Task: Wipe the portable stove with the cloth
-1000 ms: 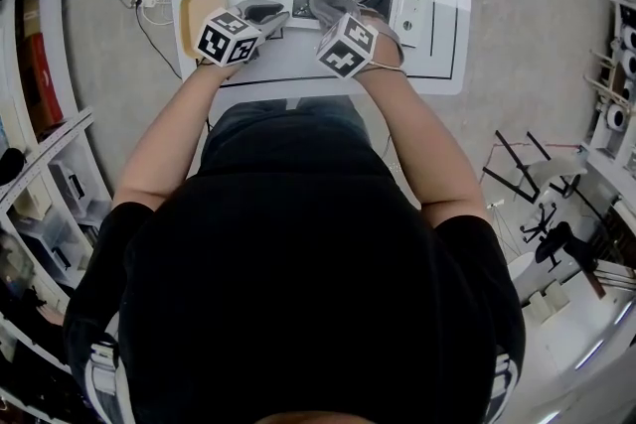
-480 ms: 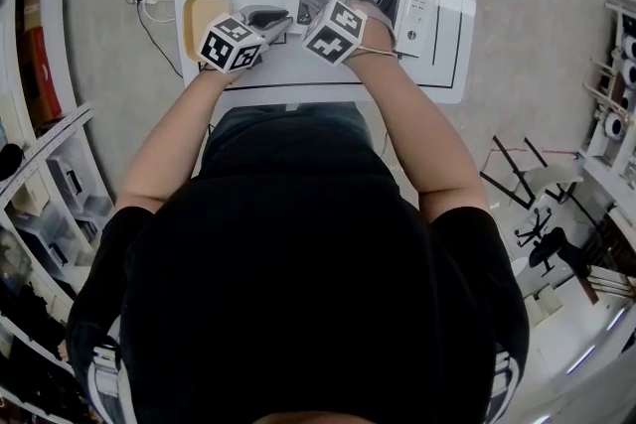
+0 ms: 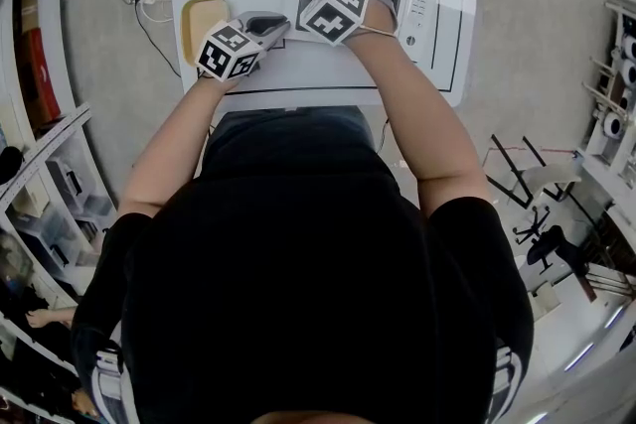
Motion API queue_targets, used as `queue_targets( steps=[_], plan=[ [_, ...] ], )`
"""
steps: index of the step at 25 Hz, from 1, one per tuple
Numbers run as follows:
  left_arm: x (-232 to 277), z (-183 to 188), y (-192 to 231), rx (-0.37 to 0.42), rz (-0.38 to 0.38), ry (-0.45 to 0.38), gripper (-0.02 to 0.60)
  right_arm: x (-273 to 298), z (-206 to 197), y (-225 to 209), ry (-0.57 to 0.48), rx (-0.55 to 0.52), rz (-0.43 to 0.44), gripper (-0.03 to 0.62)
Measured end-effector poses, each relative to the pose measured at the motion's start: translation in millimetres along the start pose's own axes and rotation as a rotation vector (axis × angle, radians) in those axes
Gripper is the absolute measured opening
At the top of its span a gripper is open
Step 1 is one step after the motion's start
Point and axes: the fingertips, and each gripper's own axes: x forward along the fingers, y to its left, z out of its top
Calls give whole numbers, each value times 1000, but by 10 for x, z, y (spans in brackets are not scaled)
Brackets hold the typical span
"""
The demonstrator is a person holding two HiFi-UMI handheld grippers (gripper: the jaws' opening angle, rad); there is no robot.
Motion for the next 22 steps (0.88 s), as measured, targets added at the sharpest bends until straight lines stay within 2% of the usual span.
queue_targets(
  steps=[12,22],
  plan=[
    [12,-5,22,-1,1,4,44,62,-102,-540,-14,83,-16,109],
    [24,-1,-24,5,-1,9,44,-60,-494,-900,-21,223,-50,109]
  ],
)
